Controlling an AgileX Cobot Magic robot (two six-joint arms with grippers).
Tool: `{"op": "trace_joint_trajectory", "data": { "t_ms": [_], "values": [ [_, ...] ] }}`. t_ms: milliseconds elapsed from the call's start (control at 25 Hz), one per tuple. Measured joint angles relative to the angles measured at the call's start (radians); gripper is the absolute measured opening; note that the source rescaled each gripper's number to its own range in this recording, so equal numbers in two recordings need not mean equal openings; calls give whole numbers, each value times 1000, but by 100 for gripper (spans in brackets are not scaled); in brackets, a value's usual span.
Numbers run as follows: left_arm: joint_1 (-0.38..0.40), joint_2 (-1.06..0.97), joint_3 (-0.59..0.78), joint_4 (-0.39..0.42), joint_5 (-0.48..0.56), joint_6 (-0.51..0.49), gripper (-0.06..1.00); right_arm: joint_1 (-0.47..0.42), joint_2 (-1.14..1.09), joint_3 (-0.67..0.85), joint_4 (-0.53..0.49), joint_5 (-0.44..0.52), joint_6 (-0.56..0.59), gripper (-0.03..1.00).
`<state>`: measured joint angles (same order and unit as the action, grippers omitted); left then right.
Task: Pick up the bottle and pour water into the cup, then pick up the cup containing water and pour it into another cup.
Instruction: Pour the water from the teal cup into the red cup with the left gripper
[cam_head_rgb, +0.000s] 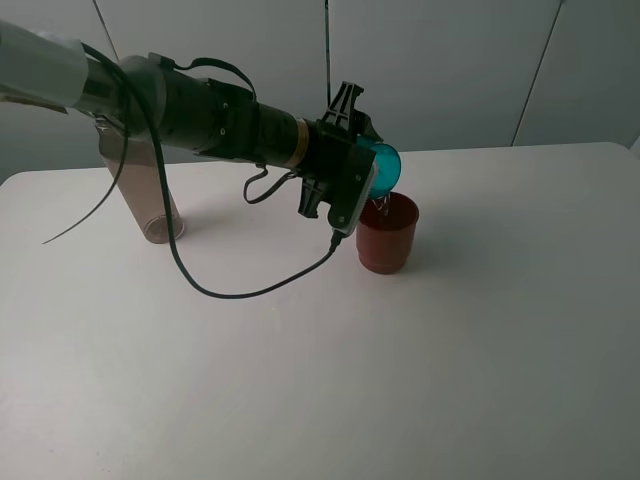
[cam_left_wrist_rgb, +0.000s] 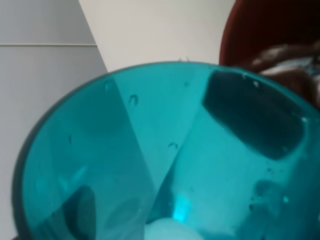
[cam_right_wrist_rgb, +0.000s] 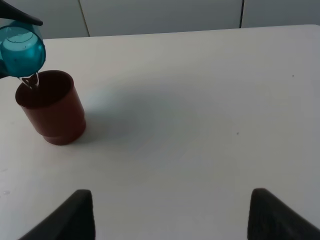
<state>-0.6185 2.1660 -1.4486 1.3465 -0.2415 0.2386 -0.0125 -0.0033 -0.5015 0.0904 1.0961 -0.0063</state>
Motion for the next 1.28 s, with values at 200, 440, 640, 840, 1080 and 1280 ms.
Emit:
{"op": "trace_joint_trajectory", "data": {
  "t_ms": [200, 440, 640, 840, 1080, 1280],
  "values": [
    [-2, 0, 0, 2, 0, 36, 17, 0, 0, 0, 0, 0, 0, 0],
    [-2, 0, 0, 4, 0, 117, 17, 0, 0, 0, 0, 0, 0, 0],
    [-2, 0, 0, 4, 0, 175, 17, 0, 0, 0, 0, 0, 0, 0],
    [-2, 0, 0, 4, 4, 214, 17, 0, 0, 0, 0, 0, 6, 0],
    [-2, 0, 0, 4, 8, 259, 17, 0, 0, 0, 0, 0, 6, 0],
    [-2, 0, 0, 4, 8, 266, 17, 0, 0, 0, 0, 0, 6, 0]
  ]
}}
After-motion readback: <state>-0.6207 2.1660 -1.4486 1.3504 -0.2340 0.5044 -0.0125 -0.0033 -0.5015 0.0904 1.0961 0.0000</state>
